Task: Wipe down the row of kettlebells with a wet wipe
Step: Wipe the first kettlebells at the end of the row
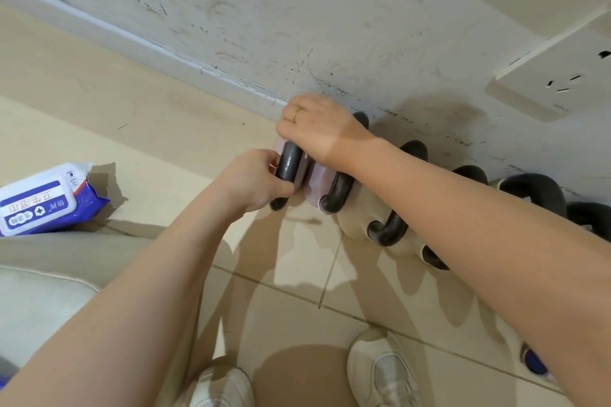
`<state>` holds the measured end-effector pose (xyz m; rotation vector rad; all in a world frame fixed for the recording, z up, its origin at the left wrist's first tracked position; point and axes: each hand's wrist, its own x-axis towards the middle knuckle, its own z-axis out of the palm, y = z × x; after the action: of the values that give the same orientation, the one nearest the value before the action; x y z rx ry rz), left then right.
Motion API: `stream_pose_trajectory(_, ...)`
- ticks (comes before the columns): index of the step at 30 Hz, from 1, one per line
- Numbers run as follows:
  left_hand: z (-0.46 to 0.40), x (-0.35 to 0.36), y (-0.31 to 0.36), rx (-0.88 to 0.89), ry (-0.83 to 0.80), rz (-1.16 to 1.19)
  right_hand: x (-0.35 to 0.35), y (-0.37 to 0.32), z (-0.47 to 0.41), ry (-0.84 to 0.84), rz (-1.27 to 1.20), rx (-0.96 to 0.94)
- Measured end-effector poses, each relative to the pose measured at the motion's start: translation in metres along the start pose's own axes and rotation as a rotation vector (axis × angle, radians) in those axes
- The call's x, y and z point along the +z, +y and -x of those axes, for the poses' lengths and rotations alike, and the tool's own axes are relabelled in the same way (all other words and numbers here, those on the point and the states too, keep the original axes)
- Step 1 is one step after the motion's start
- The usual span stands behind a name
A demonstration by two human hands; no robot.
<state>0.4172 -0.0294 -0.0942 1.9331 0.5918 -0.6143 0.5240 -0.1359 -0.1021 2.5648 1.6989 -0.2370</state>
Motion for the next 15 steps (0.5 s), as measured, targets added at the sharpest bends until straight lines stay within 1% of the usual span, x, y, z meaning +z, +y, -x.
stream_pose_trajectory(1,0.003,0.0,-0.005,-0.003,-0.003,-0.001,-0.003,-0.002,0.001,0.049,0.053,-0.092)
stream_pose_trajectory(2,0.006,0.001,-0.009,-0.004,-0.004,-0.011,-0.006,-0.002,0.001,0.05,0.07,-0.169)
stream_pose_trajectory(3,0.009,0.002,-0.014,-0.005,-0.001,-0.032,-0.01,-0.002,0.001,0.004,0.017,-0.192)
stream_pose_trajectory(4,0.011,0.002,-0.018,-0.004,0.004,-0.056,-0.012,0.0,0.0,-0.064,-0.106,-0.125)
stream_pose_trajectory(5,0.012,0.003,-0.021,0.0,0.013,-0.071,-0.014,0.001,-0.002,-0.136,-0.26,0.024)
stream_pose_trajectory(6,0.013,0.002,-0.023,0.005,0.022,-0.076,-0.014,0.001,-0.005,-0.165,-0.415,0.175)
stream_pose_trajectory(7,0.013,0.002,-0.024,0.01,0.032,-0.072,-0.012,-0.003,-0.008,-0.15,-0.556,0.293)
stream_pose_trajectory(8,0.012,0.001,-0.025,0.011,0.039,-0.062,-0.009,-0.007,-0.01,-0.099,-0.675,0.377)
stream_pose_trajectory(9,0.012,0.001,-0.025,0.008,0.041,-0.049,-0.007,-0.013,-0.01,-0.048,-0.737,0.429)
stream_pose_trajectory(10,0.013,0.0,-0.026,0.005,0.033,-0.033,-0.003,-0.017,-0.009,-0.021,-0.728,0.438)
stream_pose_trajectory(11,0.014,0.0,-0.028,0.006,0.019,-0.02,-0.001,-0.02,-0.006,-0.017,-0.668,0.401)
stream_pose_trajectory(13,0.017,0.001,-0.032,0.01,-0.011,-0.024,-0.001,-0.017,-0.003,-0.079,-0.499,0.299)
stream_pose_trajectory(14,0.019,0.001,-0.033,0.014,-0.011,-0.029,0.0,-0.014,-0.003,-0.107,-0.473,0.282)
stream_pose_trajectory(15,0.018,0.001,-0.033,0.019,-0.002,-0.026,-0.001,-0.012,-0.005,-0.123,-0.493,0.306)
